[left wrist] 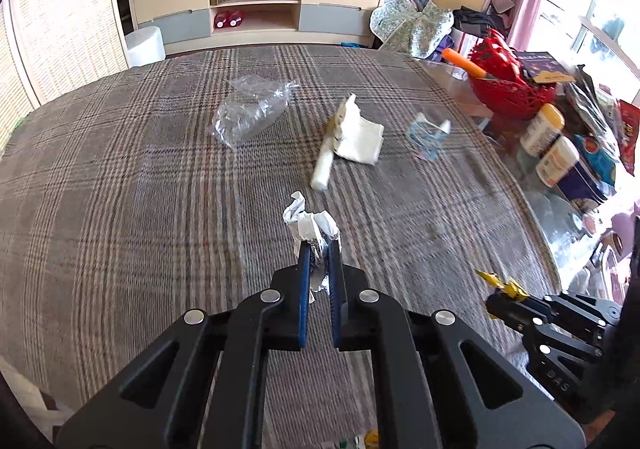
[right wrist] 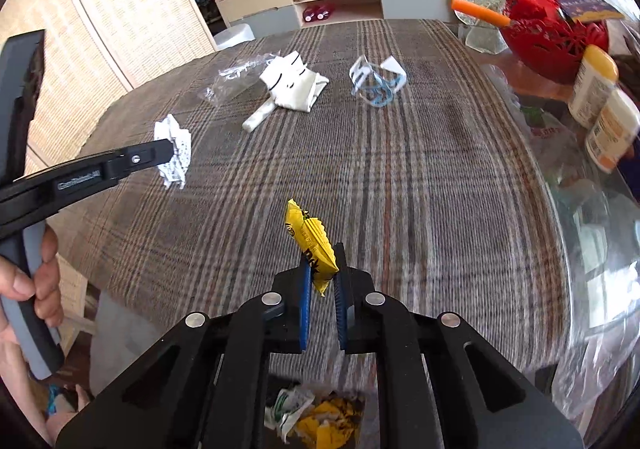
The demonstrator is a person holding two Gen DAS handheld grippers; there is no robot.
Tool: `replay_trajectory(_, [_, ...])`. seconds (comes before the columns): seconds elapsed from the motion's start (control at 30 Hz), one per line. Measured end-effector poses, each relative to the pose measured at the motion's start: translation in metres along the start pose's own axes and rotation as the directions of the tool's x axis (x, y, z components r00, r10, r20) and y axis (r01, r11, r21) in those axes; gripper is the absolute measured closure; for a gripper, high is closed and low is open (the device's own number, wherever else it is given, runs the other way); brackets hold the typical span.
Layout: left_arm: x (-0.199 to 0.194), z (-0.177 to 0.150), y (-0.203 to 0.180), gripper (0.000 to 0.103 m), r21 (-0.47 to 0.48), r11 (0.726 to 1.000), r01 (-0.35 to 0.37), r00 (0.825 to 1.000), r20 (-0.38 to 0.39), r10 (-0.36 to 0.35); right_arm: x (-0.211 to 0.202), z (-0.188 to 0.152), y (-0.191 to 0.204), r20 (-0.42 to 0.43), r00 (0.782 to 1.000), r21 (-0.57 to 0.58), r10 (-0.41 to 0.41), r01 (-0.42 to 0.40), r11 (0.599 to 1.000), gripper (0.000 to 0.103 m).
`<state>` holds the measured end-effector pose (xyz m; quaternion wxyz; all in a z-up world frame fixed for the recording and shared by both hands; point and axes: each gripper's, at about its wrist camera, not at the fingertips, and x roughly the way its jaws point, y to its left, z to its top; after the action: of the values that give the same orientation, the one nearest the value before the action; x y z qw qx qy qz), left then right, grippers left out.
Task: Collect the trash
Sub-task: 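Lower the tissue and yellow wrapper into the grey bin and open both grippers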
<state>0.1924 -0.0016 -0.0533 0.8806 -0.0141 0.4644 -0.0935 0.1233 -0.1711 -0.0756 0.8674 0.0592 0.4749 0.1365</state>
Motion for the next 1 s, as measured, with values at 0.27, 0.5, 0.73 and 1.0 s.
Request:
replay_trajectory(0.27, [-0.048, -0.078, -0.023, 0.096, -0.012, 0.999, 0.042, 0.999, 0.005, -0.042, -0.027, -0.069, 0.012, -0.018, 0.999, -0.013, 0.027, -0.027, 1.000, 0.092])
replay_trajectory(0.5, [-0.064, -0.144, -0.037, 0.096, -0.040, 0.996, 0.085, 0.996, 0.002, -0.085, -0.036, -0.128, 0.008, -0.053, 0.998, 0.012, 0.029, -0.028, 1.000, 0.092])
replay_trajectory(0.73, [-0.060, -0.202, -0.047, 0.096, -0.057, 0.991, 0.119, 0.993, -0.010, -0.120, -0.030, -0.174, 0.007, -0.080, 0.996, 0.019, 0.030, -0.029, 0.999, 0.091])
replay_trajectory(1.0, [-0.016, -0.255, -0.049, 0.095, -0.076, 0.984, 0.158, 0.979, -0.121, -0.167, -0.001, -0.207, 0.009, -0.138, 0.990, -0.002, 0.006, -0.006, 1.000, 0.091])
